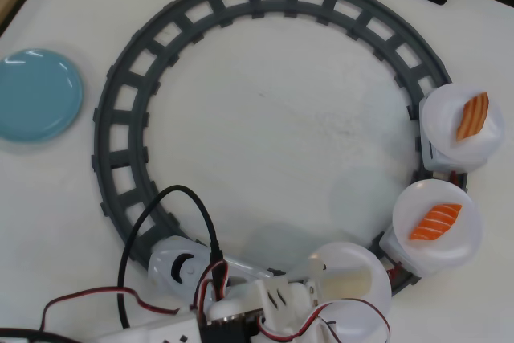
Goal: Pick up the sushi from the Shinkansen and put it on the blue dish
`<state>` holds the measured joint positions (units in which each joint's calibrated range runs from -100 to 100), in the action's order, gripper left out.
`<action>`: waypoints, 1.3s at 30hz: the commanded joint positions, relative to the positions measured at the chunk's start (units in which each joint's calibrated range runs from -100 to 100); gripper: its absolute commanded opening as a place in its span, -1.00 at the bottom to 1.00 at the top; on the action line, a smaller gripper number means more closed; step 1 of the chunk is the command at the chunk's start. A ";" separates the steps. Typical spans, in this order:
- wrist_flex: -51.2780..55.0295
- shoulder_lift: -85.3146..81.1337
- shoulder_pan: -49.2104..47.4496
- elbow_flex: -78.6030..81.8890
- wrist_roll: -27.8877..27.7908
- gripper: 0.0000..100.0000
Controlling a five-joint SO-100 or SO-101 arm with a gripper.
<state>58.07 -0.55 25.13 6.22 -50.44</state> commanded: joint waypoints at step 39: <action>4.48 7.14 -2.95 -5.32 3.00 -0.84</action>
<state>59.83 8.06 22.19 3.48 -47.75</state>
